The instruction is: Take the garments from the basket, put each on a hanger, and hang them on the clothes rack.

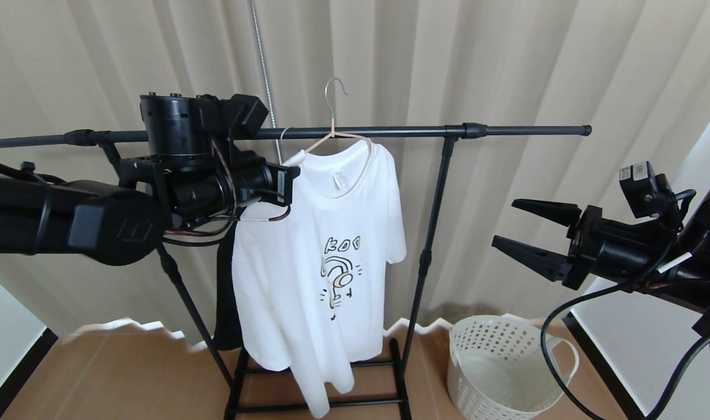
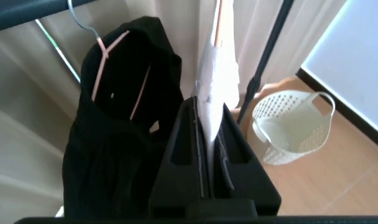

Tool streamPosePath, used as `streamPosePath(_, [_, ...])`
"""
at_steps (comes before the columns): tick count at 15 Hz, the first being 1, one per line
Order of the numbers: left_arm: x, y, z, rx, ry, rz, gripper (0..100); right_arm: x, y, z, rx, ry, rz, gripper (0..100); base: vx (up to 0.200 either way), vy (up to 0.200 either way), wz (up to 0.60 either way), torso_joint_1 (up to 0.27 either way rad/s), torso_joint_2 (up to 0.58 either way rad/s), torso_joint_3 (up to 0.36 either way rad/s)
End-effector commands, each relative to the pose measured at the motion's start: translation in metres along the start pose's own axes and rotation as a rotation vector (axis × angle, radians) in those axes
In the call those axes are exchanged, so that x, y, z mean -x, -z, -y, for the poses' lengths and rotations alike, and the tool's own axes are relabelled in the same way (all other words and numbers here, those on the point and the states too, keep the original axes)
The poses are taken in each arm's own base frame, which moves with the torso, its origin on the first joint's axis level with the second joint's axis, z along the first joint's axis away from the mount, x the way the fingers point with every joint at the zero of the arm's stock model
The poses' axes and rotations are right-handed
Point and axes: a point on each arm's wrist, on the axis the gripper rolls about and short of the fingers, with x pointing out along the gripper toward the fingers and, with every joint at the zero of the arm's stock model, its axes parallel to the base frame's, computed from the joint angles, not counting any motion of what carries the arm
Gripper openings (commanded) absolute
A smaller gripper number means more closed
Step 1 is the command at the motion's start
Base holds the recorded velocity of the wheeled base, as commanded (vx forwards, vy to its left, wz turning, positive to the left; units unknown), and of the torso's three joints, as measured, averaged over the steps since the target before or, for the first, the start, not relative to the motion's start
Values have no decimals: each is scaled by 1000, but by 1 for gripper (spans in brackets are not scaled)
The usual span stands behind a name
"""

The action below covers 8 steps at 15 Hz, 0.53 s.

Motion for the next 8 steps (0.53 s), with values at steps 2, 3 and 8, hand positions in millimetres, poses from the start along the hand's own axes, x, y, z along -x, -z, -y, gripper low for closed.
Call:
streamPosePath(2, [-17, 18, -5, 13, -9, -42, 0, 0, 0, 0, 1, 2, 1, 100, 0, 0, 0, 0, 0, 0])
streamPosePath(3, [-18, 20, -5, 31, -9, -46, 0, 0, 0, 0, 1, 2, 1, 100, 0, 0, 0, 0, 0, 0])
streamPosePath(8, [-25, 26, -5, 82, -10, -57, 0, -1, 1, 1, -2, 2, -2, 100, 0, 0, 0, 0, 0, 0])
